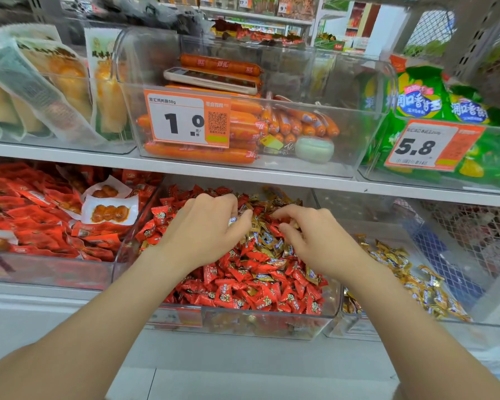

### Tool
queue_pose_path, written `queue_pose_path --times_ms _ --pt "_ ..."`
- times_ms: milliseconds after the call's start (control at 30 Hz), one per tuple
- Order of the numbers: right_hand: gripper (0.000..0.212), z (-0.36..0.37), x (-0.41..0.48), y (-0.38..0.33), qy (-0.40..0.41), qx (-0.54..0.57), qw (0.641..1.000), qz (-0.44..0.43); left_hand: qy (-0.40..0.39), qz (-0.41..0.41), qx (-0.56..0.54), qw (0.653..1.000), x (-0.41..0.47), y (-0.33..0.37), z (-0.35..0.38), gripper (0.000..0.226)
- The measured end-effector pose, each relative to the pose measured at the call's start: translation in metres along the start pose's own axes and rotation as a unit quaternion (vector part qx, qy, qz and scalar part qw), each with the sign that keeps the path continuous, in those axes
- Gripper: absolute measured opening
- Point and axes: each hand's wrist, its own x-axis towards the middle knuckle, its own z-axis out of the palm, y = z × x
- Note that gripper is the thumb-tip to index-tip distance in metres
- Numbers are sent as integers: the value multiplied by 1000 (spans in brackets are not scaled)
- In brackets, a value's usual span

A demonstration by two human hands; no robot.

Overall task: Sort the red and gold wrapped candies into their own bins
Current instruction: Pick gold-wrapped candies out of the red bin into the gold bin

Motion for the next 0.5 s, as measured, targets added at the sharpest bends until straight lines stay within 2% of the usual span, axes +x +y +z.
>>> queue_pose_path --times_ms 133,233,433,500 --pt "27 5 10 -2 24 -35 999 -6 -18 16 -42 999 13 -10 6 29" --pt "27 6 17 -4 -6 -35 999 -35 -64 53 -73 994 20 -18 13 5" --pt "37 10 23 -2 -108 -68 991 -41 -156 123 0 980 42 -21 33 58" --pt "46 9 22 -2 -153 -94 983 -26 -183 149 42 971 44 -22 42 55"
